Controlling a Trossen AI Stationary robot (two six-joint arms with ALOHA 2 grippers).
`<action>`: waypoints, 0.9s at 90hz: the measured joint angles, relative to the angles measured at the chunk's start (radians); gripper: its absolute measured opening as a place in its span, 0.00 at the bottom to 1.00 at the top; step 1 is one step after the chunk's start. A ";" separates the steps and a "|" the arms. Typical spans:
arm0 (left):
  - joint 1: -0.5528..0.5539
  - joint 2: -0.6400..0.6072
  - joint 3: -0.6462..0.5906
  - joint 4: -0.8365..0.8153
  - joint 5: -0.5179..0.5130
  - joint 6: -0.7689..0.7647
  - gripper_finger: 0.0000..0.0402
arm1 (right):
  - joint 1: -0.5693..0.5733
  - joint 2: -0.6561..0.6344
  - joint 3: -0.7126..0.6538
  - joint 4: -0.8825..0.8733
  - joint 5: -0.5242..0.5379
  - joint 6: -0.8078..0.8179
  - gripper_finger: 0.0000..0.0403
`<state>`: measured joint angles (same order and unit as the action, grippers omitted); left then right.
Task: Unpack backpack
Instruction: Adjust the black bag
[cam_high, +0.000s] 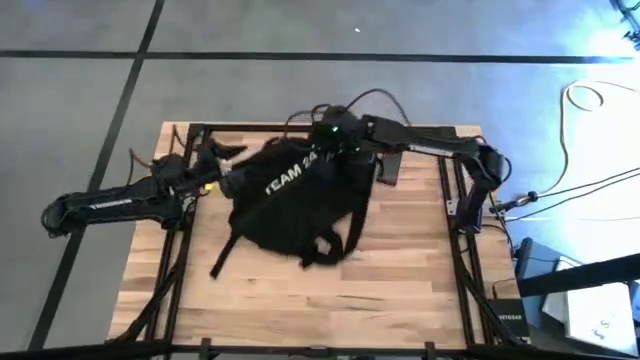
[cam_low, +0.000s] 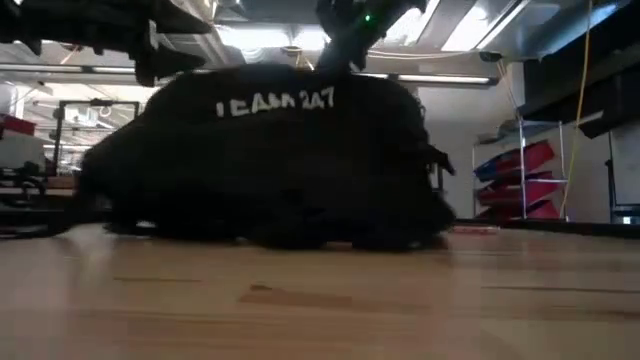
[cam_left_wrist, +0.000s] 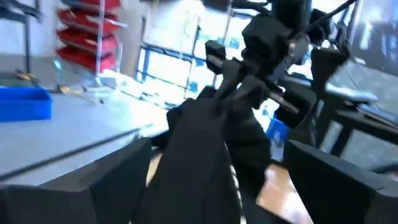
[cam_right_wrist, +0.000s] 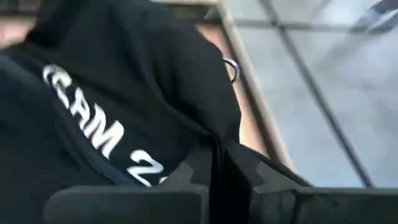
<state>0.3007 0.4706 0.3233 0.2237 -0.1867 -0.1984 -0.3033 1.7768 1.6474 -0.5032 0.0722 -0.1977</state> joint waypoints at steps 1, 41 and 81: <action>0.001 -0.004 0.000 0.000 -0.001 0.001 0.87 | -0.003 -0.004 0.000 0.008 0.006 -0.004 0.00; -0.143 0.063 -0.006 -0.036 0.420 0.008 0.87 | 0.029 -0.034 0.002 0.162 0.303 -0.106 0.00; -0.437 0.571 -0.040 0.179 -0.008 0.071 0.87 | 0.083 -0.034 0.002 0.139 0.336 -0.127 0.00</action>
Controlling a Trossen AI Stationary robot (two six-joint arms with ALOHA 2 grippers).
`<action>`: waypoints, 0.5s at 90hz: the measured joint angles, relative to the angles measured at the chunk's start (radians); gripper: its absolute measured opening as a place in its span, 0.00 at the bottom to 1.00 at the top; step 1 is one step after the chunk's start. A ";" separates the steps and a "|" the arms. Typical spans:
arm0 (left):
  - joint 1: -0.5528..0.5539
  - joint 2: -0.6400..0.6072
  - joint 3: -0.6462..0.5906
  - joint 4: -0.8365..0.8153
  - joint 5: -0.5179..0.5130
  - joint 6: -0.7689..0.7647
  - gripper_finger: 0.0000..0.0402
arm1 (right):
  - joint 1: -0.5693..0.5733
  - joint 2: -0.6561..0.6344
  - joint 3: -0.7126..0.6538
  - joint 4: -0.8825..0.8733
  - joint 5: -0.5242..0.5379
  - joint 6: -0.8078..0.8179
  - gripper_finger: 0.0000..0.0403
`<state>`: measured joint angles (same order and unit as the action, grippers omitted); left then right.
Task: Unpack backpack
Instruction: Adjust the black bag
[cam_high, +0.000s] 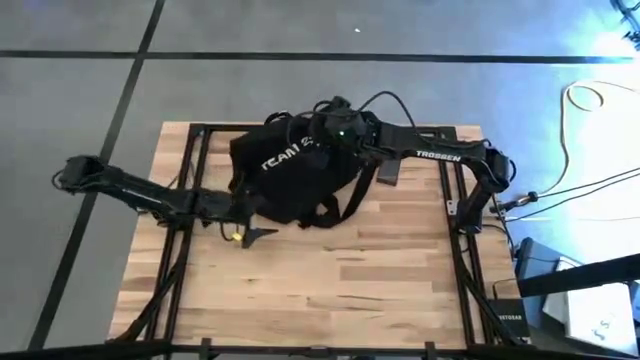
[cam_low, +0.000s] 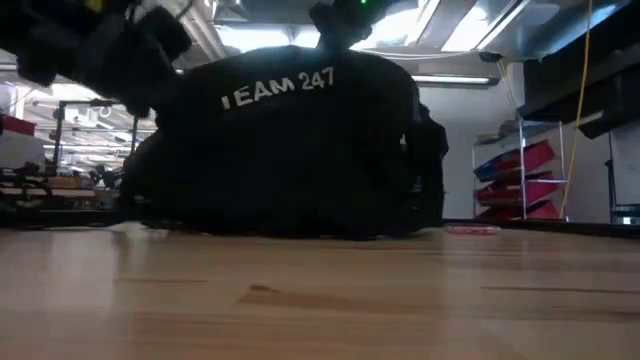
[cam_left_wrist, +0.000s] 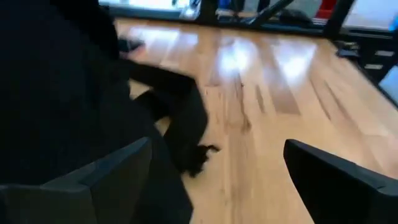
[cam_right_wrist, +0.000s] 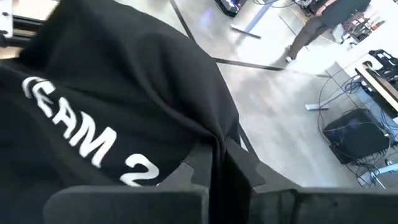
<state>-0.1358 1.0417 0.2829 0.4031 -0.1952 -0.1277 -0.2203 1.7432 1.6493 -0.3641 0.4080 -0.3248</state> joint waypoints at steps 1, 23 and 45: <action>-0.002 0.016 0.000 0.012 -0.007 -0.005 0.87 | 0.000 0.000 0.000 0.001 0.000 0.000 0.00; -0.016 0.387 -0.001 0.266 -0.156 -0.127 0.87 | 0.019 0.000 0.000 0.007 0.000 0.002 0.00; -0.013 0.666 0.031 0.455 -0.381 -0.221 0.87 | 0.052 0.000 0.000 -0.005 -0.001 0.007 0.00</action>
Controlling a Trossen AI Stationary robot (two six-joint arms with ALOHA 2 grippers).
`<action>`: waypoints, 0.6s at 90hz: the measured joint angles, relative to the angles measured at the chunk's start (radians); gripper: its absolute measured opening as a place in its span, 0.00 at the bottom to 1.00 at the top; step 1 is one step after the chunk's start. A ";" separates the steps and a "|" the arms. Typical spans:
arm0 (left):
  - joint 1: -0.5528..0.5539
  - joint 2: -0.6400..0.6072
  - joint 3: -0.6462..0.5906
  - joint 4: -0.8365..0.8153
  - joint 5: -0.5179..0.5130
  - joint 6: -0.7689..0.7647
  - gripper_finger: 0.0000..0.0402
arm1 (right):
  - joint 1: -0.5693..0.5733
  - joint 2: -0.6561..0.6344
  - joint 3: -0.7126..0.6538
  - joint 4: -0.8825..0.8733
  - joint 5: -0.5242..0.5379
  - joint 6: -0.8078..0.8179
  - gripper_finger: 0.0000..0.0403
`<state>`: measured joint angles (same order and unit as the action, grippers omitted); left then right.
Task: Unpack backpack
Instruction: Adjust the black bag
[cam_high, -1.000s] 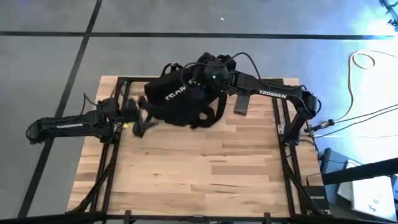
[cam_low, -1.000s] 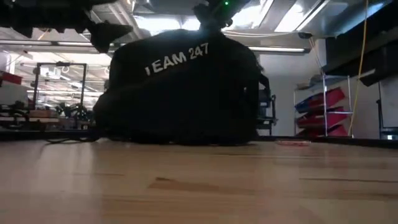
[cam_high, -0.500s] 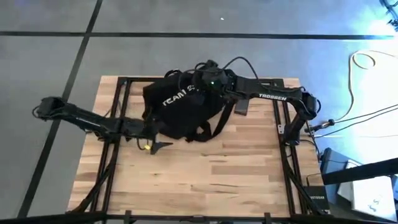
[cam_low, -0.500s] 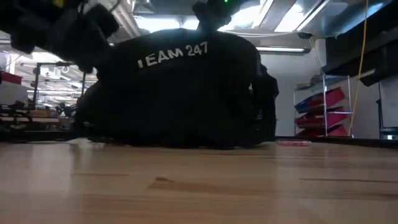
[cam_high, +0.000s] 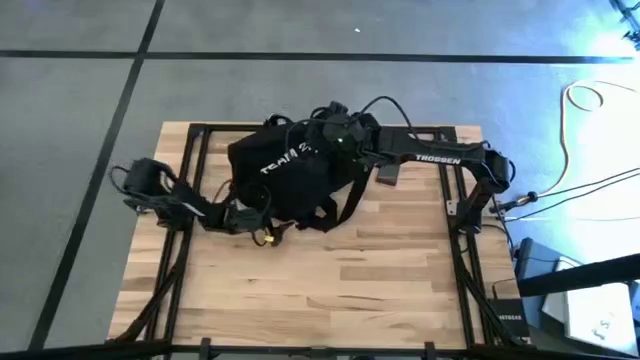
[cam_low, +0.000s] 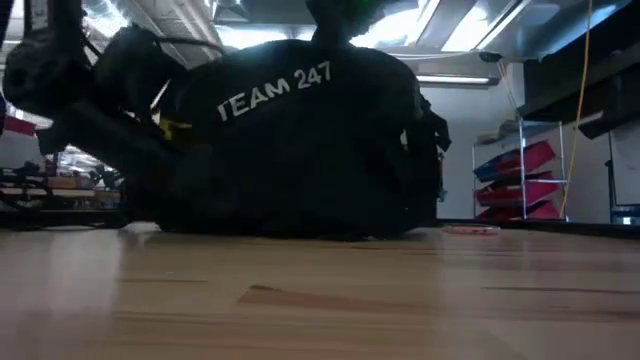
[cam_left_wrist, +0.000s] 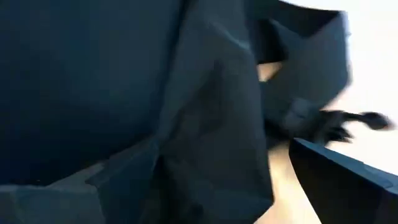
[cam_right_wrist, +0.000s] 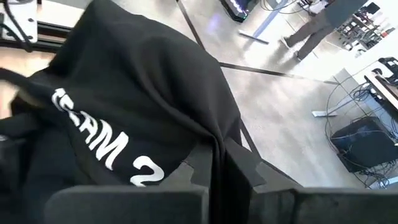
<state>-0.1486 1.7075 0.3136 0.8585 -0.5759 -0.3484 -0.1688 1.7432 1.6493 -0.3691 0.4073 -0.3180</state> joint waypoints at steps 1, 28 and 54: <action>0.000 0.008 0.001 0.005 -0.013 0.002 0.87 | 0.003 0.000 0.000 0.000 0.000 0.000 0.00; 0.041 0.109 0.007 0.163 -0.320 -0.060 0.87 | 0.144 -0.003 0.001 -0.097 -0.008 0.121 0.00; 0.164 0.108 0.000 0.055 -0.403 0.005 0.87 | 0.388 -0.003 -0.074 -0.101 -0.044 0.294 0.00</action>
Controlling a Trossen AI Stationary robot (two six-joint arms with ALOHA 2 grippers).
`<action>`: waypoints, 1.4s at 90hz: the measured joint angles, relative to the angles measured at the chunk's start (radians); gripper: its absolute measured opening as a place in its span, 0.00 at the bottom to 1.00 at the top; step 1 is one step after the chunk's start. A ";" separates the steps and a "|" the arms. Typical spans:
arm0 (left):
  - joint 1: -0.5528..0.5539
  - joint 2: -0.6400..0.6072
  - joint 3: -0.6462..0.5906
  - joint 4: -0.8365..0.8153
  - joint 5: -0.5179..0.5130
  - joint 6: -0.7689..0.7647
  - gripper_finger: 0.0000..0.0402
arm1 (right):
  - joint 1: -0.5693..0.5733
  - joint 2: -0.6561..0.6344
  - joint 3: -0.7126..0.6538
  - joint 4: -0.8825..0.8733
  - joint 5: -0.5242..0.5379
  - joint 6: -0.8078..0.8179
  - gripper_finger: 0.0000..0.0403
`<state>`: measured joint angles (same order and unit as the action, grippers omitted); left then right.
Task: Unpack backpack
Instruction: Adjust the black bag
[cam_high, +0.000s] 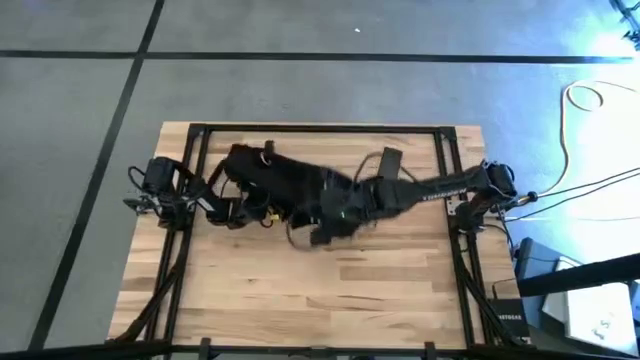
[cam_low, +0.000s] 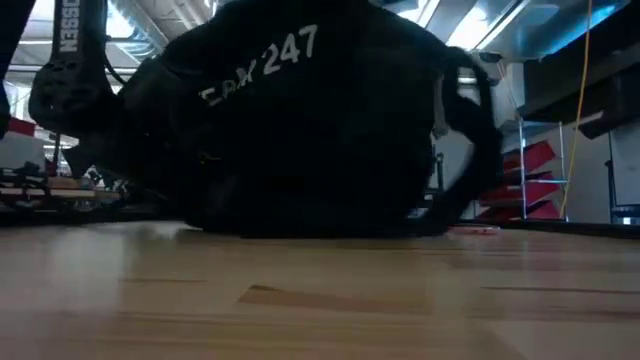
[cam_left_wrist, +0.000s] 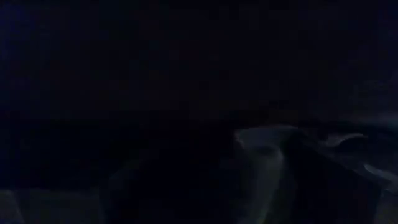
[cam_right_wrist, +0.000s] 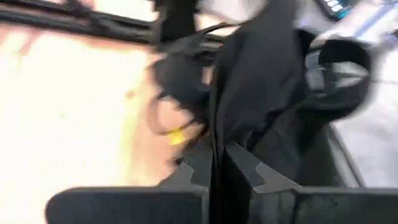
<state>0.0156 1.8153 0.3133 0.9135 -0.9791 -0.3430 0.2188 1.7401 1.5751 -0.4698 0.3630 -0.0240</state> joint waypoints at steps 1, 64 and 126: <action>0.002 0.000 -0.001 0.004 0.000 0.005 0.87 | 0.008 0.000 -0.007 0.000 0.000 0.009 0.00; -0.089 -0.159 -0.007 -0.237 1.080 0.178 0.87 | 0.132 0.006 -0.510 0.473 -0.075 0.280 0.00; -0.203 -0.527 -0.009 0.617 1.949 -0.564 0.87 | 0.128 0.113 -0.524 0.447 -0.149 0.252 0.00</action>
<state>-0.1877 1.2883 0.3046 1.5305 0.9695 -0.9074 0.3466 1.8536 1.0512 -0.0227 0.2143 0.2283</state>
